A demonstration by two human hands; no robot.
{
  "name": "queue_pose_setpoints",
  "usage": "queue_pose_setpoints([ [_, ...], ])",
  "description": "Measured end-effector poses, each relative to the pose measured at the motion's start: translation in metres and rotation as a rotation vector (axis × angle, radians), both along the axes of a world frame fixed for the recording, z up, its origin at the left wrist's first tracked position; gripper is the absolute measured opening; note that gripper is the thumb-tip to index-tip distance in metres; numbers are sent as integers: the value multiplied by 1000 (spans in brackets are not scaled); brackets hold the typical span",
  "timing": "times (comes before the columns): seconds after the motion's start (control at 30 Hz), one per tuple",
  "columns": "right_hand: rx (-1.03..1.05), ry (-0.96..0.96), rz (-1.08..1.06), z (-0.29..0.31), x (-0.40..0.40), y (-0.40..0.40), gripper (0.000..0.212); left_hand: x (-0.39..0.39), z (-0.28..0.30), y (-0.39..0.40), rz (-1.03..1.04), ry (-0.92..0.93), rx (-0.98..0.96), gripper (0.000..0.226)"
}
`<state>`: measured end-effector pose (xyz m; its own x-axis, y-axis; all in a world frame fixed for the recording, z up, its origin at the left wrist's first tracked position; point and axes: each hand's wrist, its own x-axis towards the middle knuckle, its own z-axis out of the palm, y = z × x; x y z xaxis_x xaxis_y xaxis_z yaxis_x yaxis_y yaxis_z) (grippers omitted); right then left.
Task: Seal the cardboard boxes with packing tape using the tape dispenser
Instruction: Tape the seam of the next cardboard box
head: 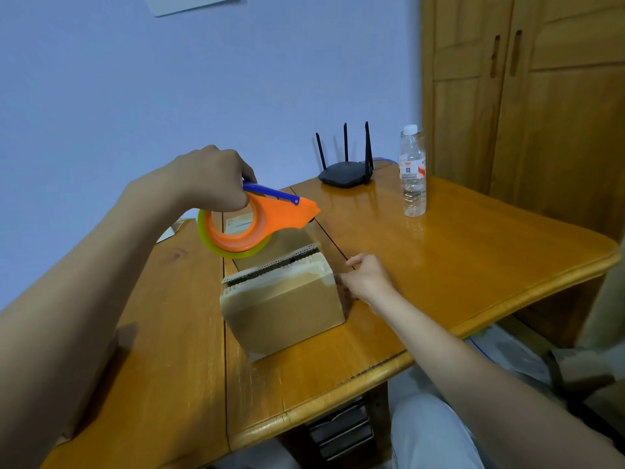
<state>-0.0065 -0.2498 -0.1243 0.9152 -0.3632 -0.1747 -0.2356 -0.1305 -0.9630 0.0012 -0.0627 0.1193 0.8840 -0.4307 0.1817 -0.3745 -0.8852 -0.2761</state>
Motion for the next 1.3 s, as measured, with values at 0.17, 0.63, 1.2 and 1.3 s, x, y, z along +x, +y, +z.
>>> queue_pose_setpoints([
  [0.17, -45, -130, -59, 0, -15, -4, 15, 1, 1, -1, 4, 7, -3, 36],
  [0.63, -45, -334, 311, 14, -53, 27, 59, 2, 3, -8, -7, 15, 5, 34],
  [1.2, 165, -130, 271, 6, -38, 20, 93, 1, 5, -8, -4, 16, 2, 34],
  [1.3, -17, -86, 252, 10, -44, 20, 87, 2, 5, -2, 2, 17, 6, 33],
])
